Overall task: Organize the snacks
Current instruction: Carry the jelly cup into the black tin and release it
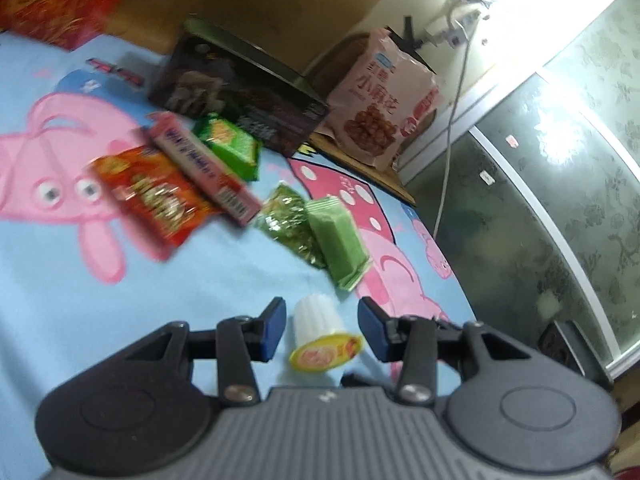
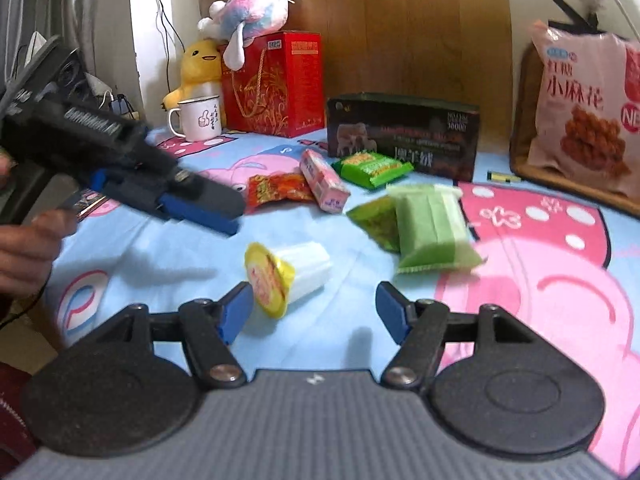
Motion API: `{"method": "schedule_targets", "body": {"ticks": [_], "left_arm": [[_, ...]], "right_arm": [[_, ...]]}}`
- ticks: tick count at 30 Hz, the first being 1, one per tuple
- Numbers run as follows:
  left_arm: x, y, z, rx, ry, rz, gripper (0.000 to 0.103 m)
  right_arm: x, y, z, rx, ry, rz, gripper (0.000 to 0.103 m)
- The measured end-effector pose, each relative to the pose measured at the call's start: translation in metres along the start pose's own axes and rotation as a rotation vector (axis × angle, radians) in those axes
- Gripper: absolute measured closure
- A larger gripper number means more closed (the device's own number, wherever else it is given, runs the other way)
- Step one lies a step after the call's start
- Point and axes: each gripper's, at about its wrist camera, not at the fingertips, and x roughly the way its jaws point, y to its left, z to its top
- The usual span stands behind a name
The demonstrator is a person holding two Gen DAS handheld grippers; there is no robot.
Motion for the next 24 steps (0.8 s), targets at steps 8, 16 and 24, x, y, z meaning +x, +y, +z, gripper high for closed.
{"method": "schedule_targets", "body": {"ticks": [8, 16, 24], "left_arm": [[0.056, -0.014, 0.019, 0.076, 0.087, -0.006, 0.061], [0.028, -0.001, 0.008, 0.021, 0.048, 0.022, 0.062], [-0.012, 0.023, -0.005, -0.077, -0.024, 0.015, 0.061]], "right_arm": [[0.005, -0.002, -0.004, 0.026, 0.026, -0.062, 0.033], [0.014, -0.011, 0.006, -0.001, -0.020, -0.224, 0.033], [0.000, -0.019, 0.009, 0.060, -0.074, -0.108, 0.033]]}}
